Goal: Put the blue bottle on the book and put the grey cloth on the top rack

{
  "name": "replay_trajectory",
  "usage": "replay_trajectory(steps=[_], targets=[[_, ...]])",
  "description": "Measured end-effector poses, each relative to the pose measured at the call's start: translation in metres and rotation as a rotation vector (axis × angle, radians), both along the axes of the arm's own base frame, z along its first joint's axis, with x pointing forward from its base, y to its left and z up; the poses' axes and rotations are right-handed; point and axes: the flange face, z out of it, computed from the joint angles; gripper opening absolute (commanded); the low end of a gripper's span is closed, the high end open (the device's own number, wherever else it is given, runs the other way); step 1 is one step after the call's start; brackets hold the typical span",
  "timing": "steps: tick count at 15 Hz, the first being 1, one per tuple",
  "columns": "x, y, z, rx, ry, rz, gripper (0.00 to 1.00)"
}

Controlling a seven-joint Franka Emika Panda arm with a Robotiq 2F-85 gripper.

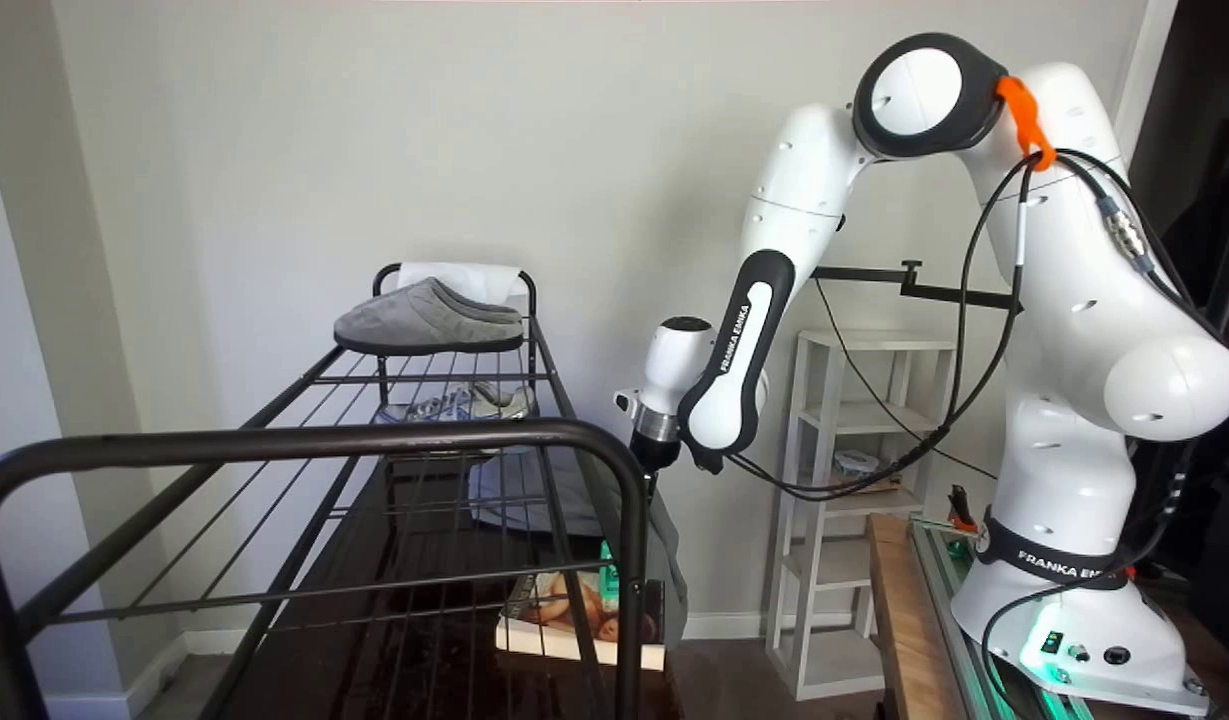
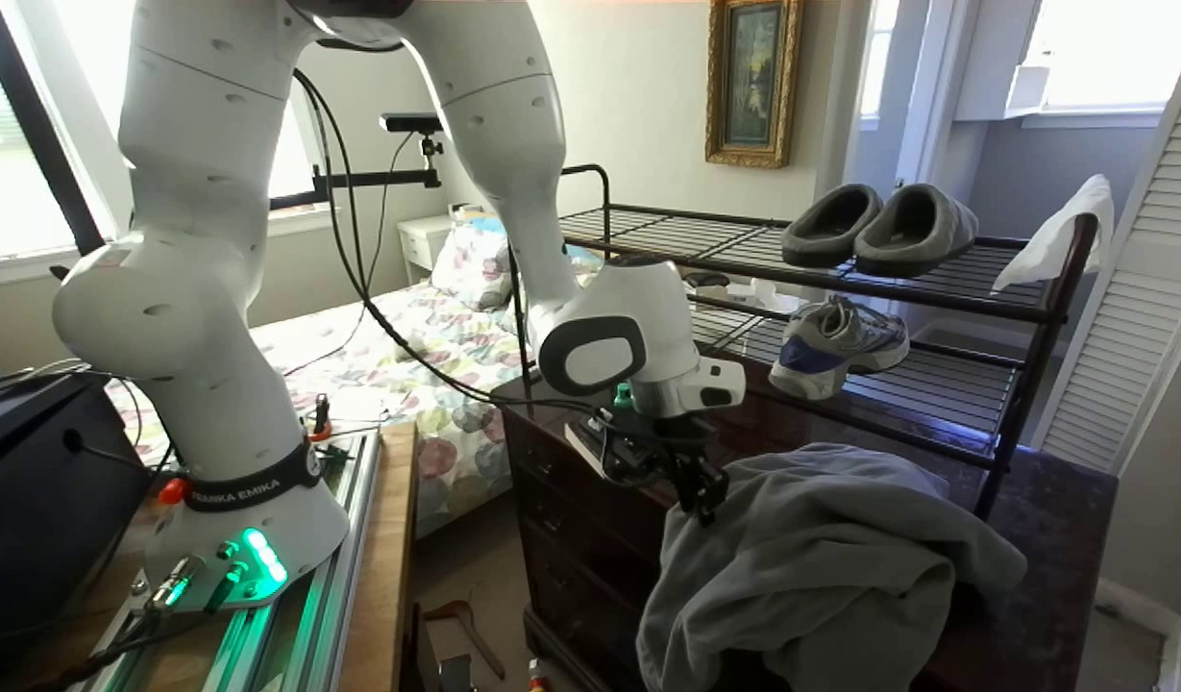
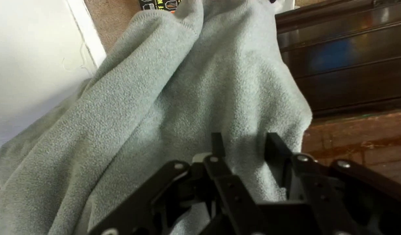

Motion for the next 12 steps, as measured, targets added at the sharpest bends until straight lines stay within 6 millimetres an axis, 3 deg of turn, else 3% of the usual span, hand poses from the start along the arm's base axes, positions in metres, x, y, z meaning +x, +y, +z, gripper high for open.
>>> replay_trajectory(steps=[2, 3, 4, 5, 12], targets=[[0.003, 0.002, 0.007, -0.003, -0.012, 0.019, 0.0], [0.004, 0.003, 0.011, -0.003, -0.02, 0.023, 0.38], [0.006, 0.004, 0.015, -0.002, -0.031, 0.026, 0.33], [0.007, 0.006, 0.019, -0.001, -0.041, 0.03, 0.35], [0.011, 0.033, 0.018, 0.029, -0.052, 0.075, 0.83]])
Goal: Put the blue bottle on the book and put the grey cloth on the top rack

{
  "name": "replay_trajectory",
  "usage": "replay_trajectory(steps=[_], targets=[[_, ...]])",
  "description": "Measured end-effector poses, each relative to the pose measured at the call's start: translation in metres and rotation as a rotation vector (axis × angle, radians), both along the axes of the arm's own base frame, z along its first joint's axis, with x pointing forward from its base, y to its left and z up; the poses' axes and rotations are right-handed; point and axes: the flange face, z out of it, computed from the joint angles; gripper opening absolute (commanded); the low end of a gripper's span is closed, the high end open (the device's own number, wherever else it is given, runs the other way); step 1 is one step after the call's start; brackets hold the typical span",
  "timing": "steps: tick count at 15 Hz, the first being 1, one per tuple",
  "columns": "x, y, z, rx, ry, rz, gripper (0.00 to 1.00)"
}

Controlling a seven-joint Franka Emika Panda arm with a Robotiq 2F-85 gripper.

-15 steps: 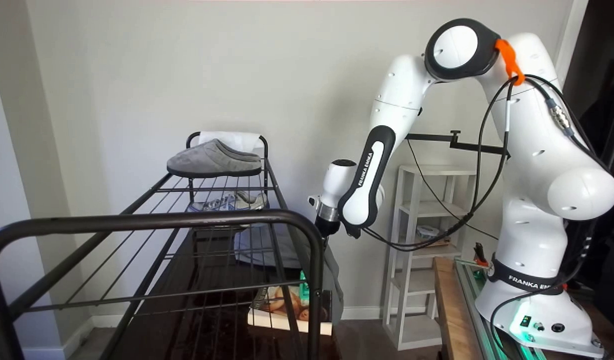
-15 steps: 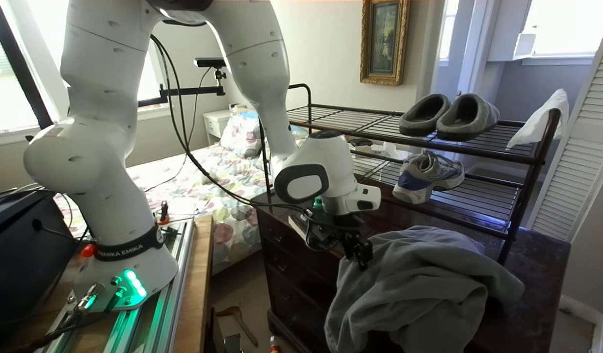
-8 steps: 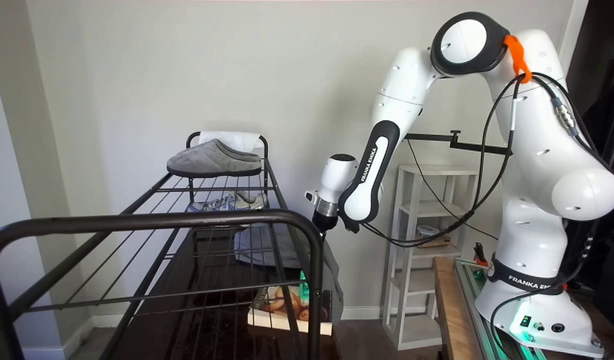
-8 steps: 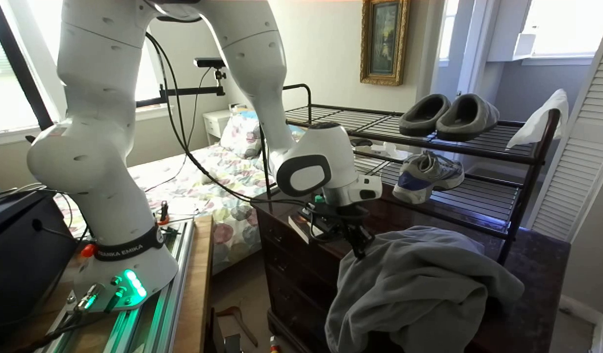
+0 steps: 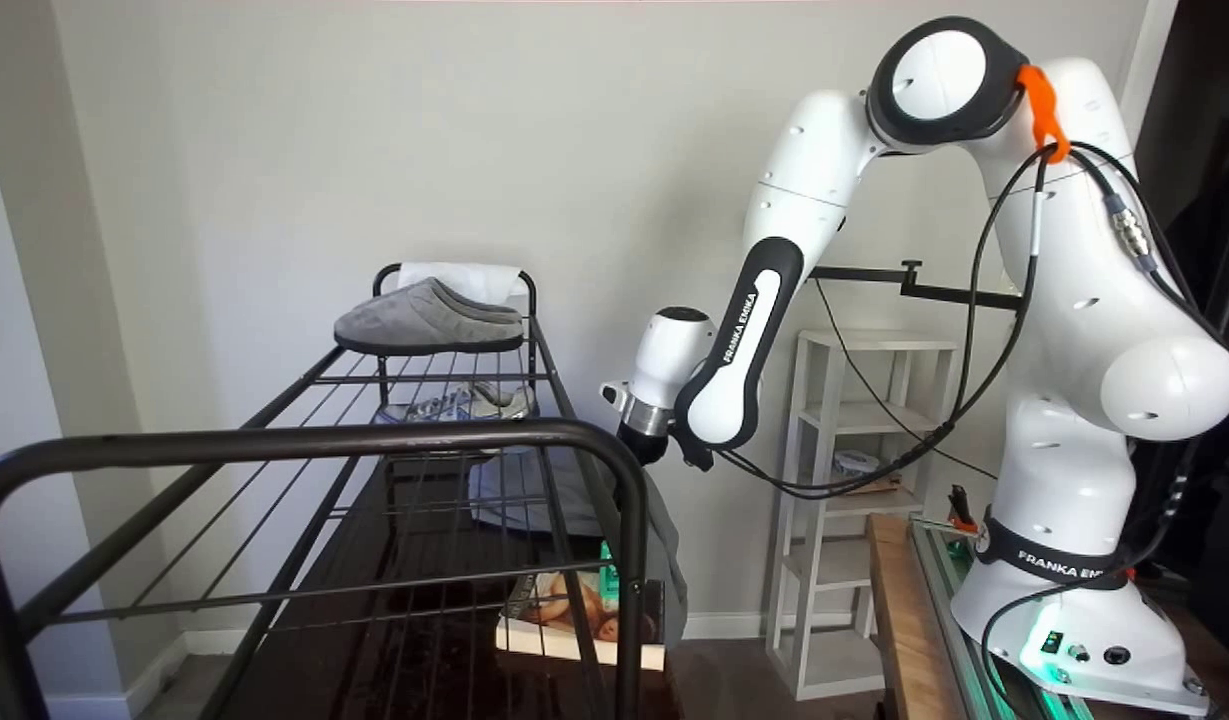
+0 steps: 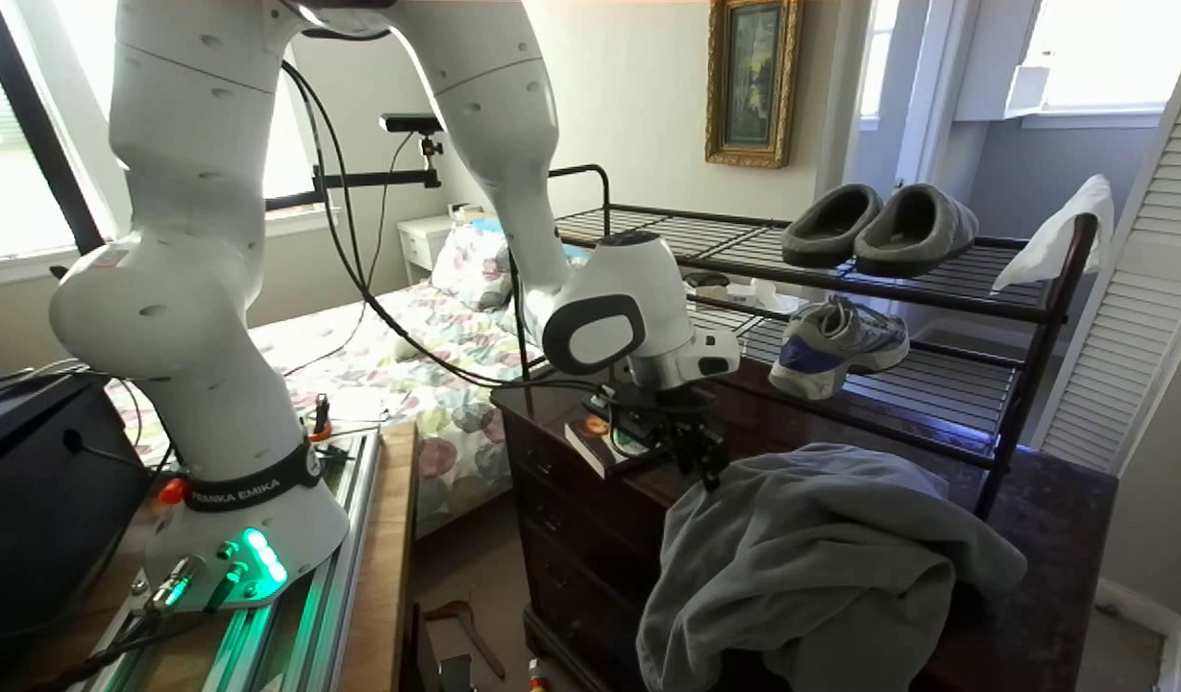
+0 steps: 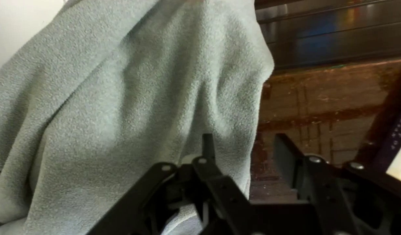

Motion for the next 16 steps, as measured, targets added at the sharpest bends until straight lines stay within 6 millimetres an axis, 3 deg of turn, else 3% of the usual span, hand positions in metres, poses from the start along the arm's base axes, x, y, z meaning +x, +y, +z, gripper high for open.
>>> replay_trajectory(steps=[2, 4, 5, 7, 16], targets=[[-0.002, 0.002, -0.007, -0.003, 0.013, 0.008, 0.97], [-0.004, 0.0, -0.013, -0.023, 0.028, 0.02, 1.0], [-0.005, -0.003, -0.016, -0.038, 0.036, 0.028, 0.68], [-0.008, -0.008, -0.021, -0.068, 0.051, 0.043, 0.71], [-0.015, -0.007, -0.04, -0.113, 0.107, 0.065, 0.07]])
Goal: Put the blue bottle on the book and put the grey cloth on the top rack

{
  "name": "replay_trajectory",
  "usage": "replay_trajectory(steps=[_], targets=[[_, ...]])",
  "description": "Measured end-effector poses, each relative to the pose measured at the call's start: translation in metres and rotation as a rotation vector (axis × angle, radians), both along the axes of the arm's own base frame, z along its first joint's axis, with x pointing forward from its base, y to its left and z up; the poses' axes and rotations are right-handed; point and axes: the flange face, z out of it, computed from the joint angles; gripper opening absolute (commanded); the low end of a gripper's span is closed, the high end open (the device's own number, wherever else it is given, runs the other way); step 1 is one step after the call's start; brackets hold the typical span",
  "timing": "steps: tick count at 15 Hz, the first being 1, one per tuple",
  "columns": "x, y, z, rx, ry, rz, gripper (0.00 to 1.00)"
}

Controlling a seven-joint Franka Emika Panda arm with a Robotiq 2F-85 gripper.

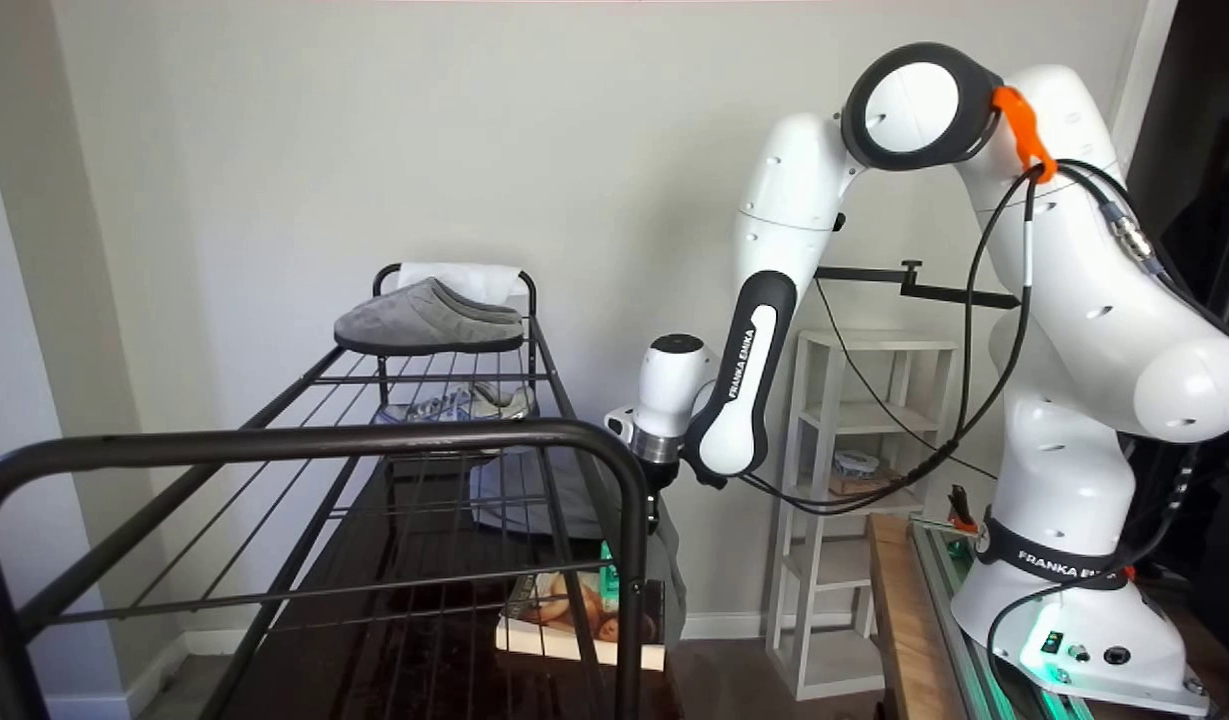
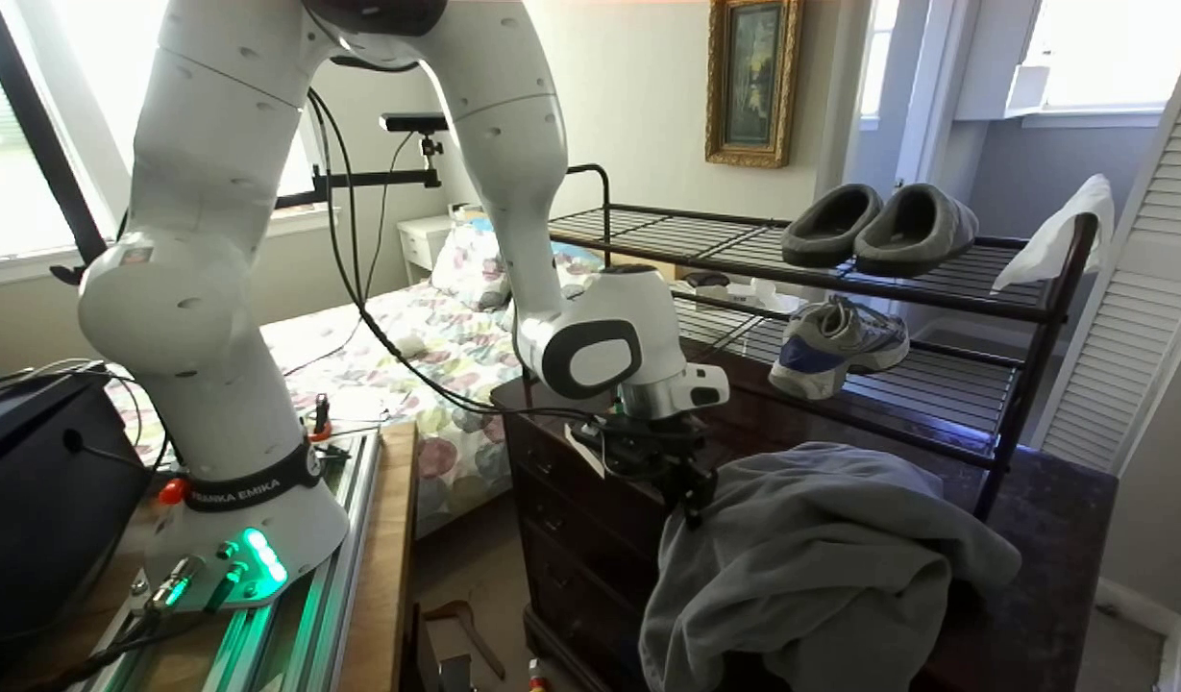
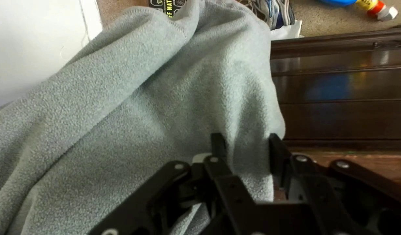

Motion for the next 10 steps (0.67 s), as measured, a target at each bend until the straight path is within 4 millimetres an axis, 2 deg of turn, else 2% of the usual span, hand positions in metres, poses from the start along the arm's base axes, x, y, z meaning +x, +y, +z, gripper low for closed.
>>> replay_trajectory(steps=[1, 4, 6, 10], targets=[[0.0, 0.0, 0.0, 0.001, 0.005, -0.002, 0.0], [-0.001, -0.004, -0.001, 0.015, 0.034, -0.023, 0.0], [0.001, -0.01, 0.007, 0.029, 0.034, -0.045, 0.01], [0.014, -0.025, 0.051, 0.067, -0.048, -0.09, 0.02]])
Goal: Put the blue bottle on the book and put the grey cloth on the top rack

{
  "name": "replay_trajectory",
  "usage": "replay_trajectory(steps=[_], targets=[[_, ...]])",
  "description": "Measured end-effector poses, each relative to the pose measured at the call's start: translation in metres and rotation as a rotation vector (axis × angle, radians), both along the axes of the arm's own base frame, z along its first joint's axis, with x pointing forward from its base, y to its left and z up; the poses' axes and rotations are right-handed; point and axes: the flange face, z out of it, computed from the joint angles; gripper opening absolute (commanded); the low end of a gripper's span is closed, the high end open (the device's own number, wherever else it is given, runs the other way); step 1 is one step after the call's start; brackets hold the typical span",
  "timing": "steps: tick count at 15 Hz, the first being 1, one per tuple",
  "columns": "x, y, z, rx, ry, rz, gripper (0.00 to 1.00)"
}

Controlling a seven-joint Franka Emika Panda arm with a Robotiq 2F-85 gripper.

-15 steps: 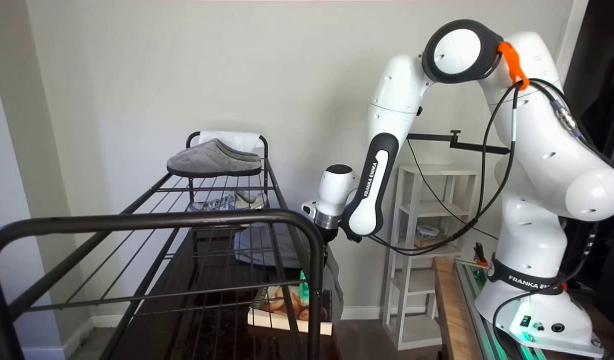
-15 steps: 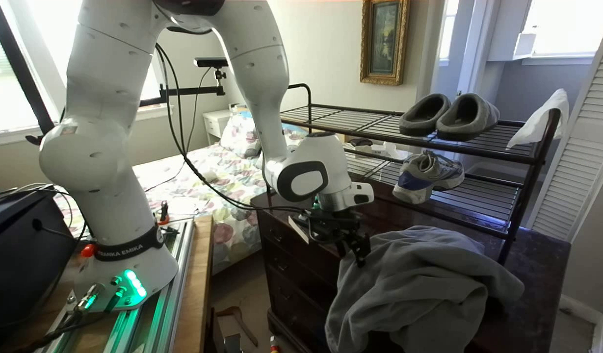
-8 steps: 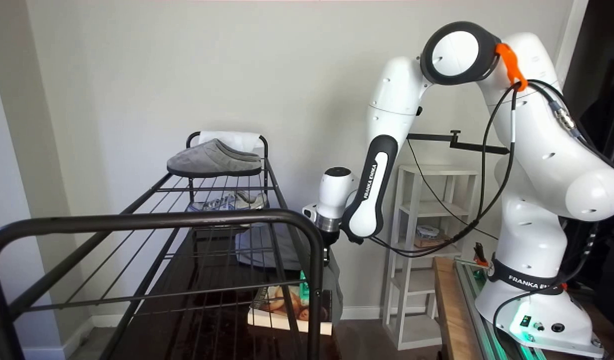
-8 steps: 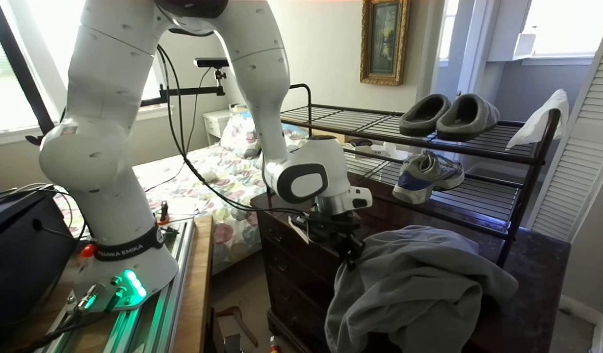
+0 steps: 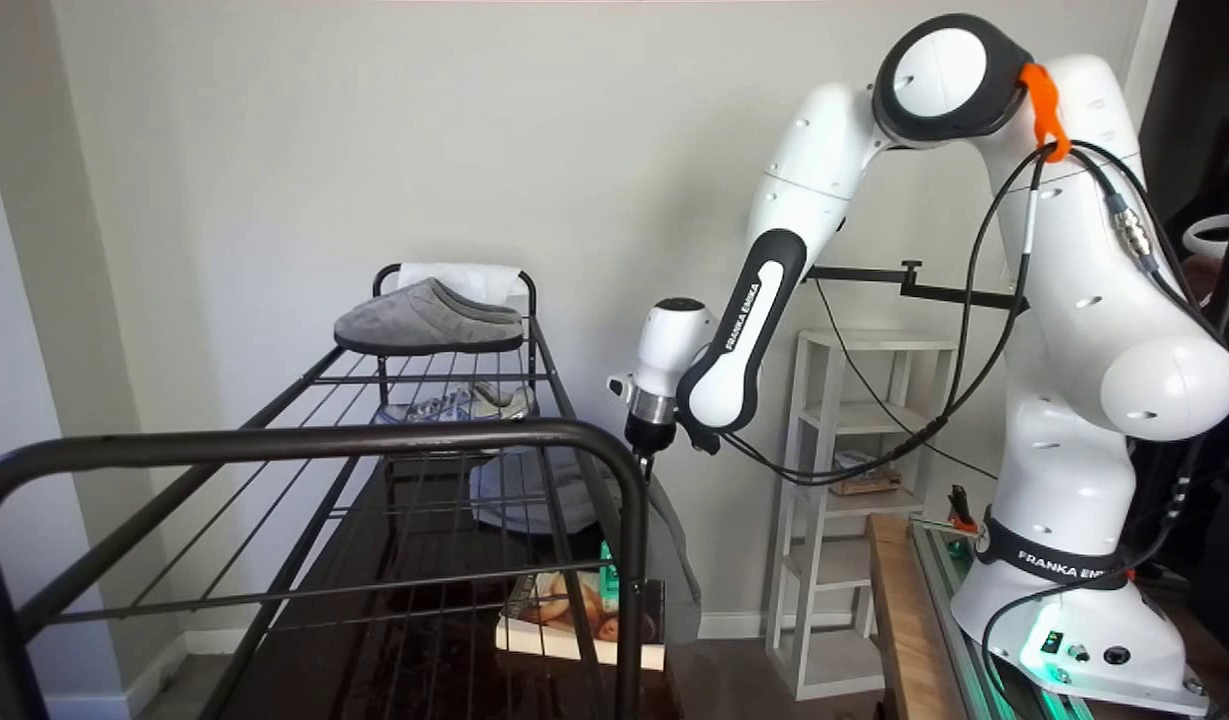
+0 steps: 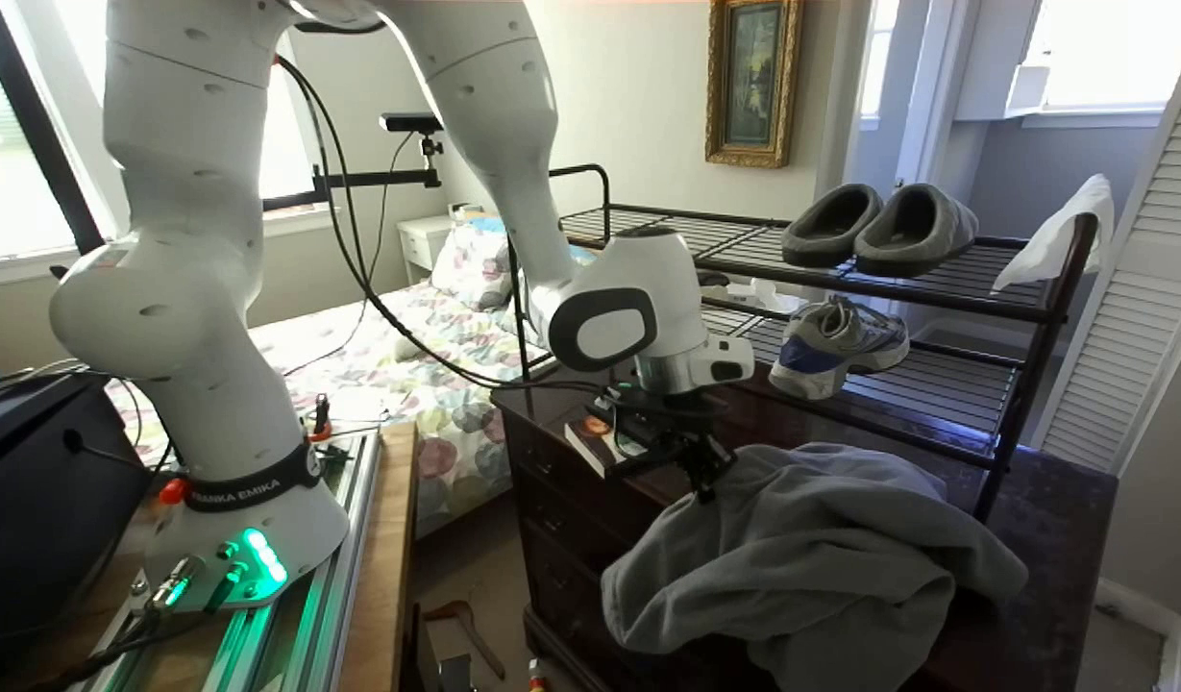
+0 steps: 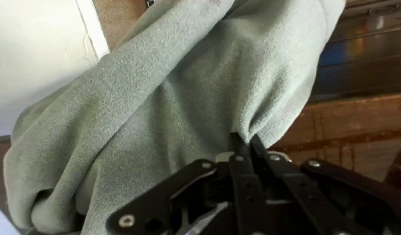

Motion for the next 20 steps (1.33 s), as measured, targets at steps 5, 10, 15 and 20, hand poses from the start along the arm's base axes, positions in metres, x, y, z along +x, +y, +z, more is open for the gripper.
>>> replay_trajectory(steps=[5, 10, 15, 20], targets=[[0.009, 0.002, 0.065, 0.044, -0.091, -0.024, 0.02], [0.008, 0.002, 0.12, 0.045, -0.155, -0.028, 0.02], [0.0, -0.026, 0.173, 0.002, -0.226, -0.042, 0.02], [-0.01, -0.019, 0.214, -0.004, -0.276, -0.005, 0.02]])
